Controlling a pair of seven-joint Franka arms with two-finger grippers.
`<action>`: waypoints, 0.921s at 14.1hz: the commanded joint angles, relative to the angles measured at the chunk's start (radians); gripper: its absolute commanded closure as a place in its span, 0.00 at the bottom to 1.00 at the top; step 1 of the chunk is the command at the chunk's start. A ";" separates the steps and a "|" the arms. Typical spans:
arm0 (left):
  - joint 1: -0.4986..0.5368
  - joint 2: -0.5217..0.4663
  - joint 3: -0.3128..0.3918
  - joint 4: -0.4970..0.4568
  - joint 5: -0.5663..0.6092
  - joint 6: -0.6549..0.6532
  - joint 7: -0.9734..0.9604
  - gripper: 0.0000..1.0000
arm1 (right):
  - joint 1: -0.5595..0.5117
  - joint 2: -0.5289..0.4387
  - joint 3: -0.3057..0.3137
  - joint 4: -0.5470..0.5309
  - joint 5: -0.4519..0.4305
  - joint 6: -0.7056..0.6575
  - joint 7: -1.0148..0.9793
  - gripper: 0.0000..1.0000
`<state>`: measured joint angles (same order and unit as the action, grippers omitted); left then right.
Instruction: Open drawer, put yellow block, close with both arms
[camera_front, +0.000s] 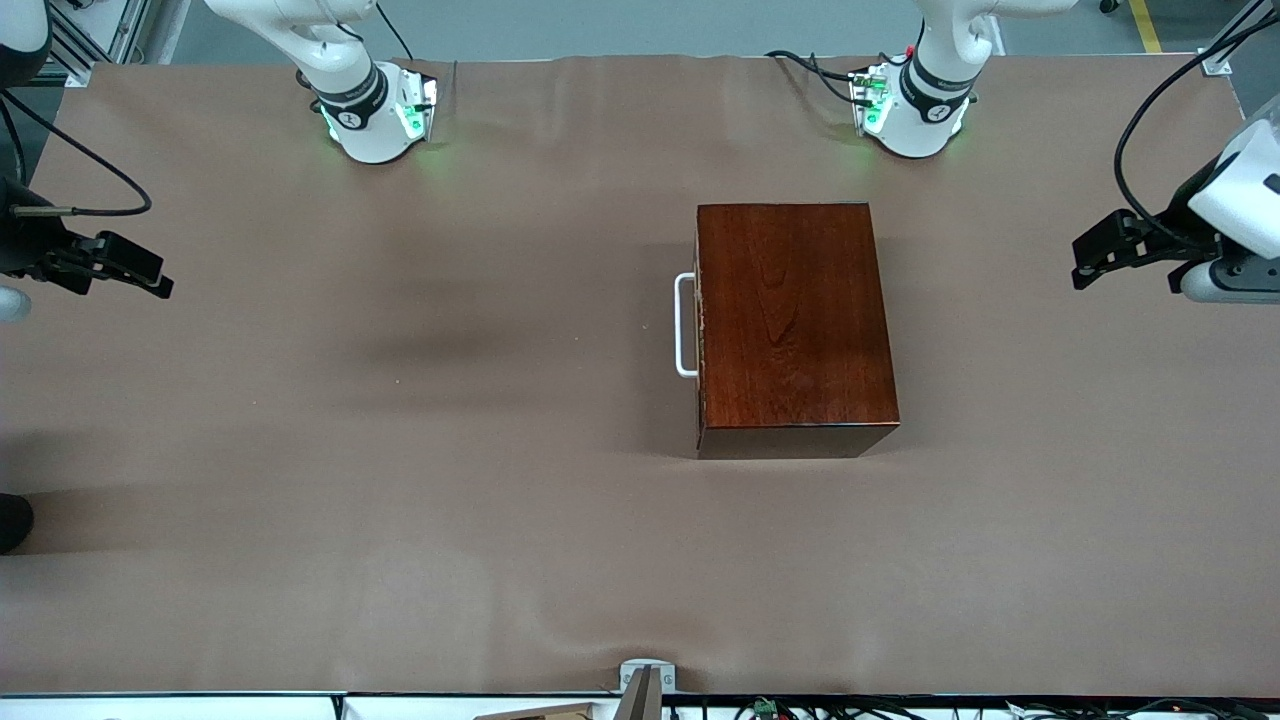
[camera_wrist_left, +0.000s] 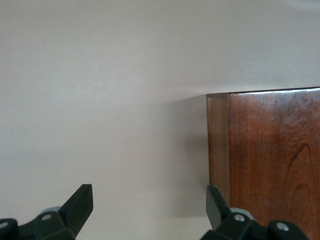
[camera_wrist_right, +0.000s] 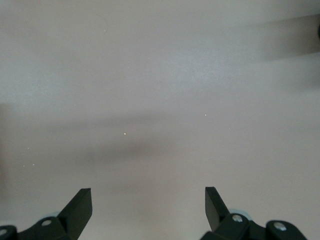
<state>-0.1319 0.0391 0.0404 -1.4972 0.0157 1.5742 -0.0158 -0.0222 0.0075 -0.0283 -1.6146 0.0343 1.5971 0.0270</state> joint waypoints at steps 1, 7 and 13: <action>-0.011 -0.030 0.018 -0.031 -0.017 0.020 0.025 0.00 | -0.018 0.002 0.014 0.013 -0.001 -0.005 -0.001 0.00; -0.008 -0.022 0.013 -0.031 -0.017 0.014 -0.061 0.00 | -0.019 0.003 0.014 0.013 -0.001 -0.011 -0.001 0.00; -0.009 -0.022 0.007 -0.031 -0.017 -0.002 -0.107 0.00 | -0.019 0.003 0.014 0.013 -0.001 -0.012 -0.001 0.00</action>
